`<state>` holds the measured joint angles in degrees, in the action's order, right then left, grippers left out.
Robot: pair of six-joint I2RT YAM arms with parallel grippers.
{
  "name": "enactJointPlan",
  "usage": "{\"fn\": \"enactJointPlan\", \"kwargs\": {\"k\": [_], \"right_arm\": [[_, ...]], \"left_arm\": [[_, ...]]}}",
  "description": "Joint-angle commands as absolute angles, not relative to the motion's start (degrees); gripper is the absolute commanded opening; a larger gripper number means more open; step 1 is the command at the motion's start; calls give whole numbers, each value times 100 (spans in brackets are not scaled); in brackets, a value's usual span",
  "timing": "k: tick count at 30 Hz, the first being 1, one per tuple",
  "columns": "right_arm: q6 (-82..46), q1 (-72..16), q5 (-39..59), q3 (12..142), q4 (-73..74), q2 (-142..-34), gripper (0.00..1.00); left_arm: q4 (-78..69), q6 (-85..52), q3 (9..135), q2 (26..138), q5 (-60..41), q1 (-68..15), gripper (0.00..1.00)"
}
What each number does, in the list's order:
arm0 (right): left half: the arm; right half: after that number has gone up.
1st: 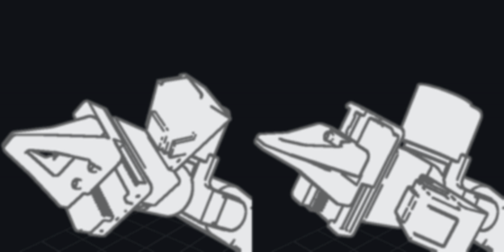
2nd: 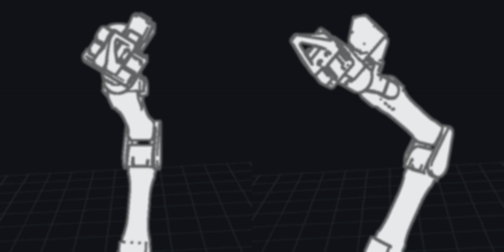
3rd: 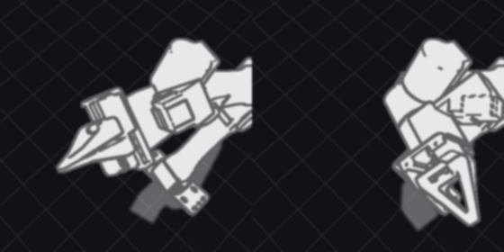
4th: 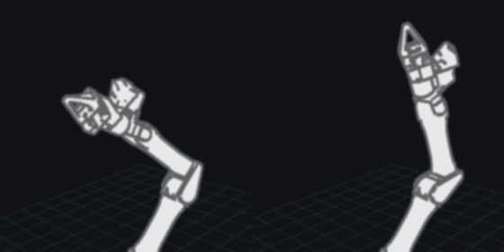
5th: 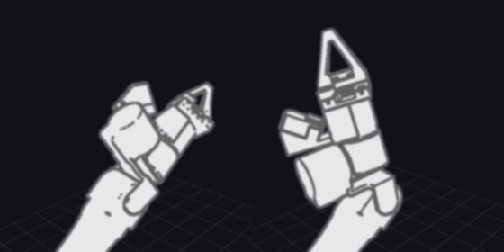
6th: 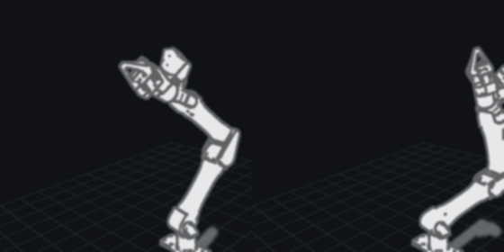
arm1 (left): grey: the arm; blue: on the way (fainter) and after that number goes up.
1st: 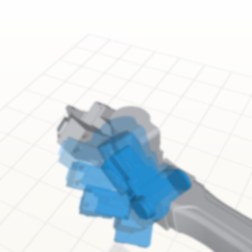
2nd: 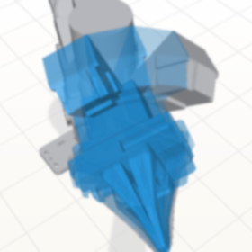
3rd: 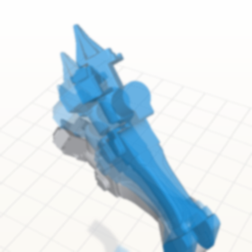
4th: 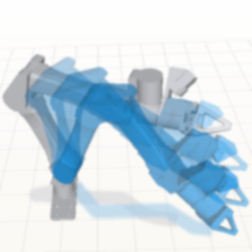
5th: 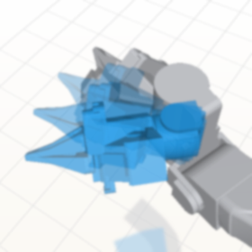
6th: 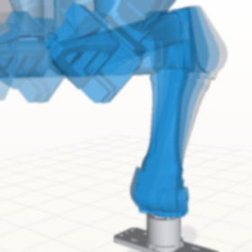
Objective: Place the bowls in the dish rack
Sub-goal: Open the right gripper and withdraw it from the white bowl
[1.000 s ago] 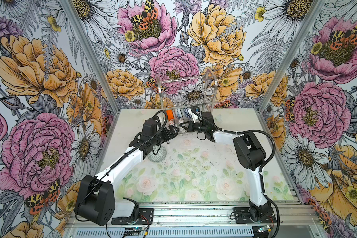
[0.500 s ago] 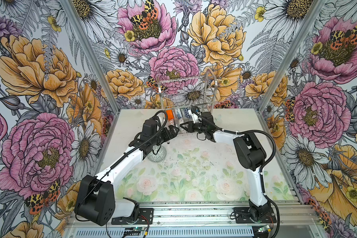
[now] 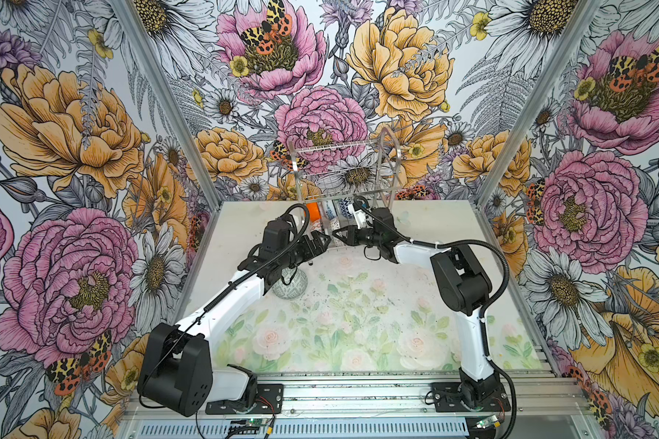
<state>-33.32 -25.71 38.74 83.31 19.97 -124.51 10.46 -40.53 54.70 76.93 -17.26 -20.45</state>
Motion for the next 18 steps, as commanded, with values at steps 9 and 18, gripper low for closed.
{"fn": "enactJointPlan", "kwargs": {"k": [9, 18], "right_arm": [[-3234, -2597, 3745, 8170, 2173, -12059, 31], [-3186, -2587, 3638, 8071, 2188, -11971, 39]], "left_arm": [[928, -4097, 5405, 7700, -1784, -2057, 99], [923, -4096, 5397, 7692, -1784, -2057, 99]]}}
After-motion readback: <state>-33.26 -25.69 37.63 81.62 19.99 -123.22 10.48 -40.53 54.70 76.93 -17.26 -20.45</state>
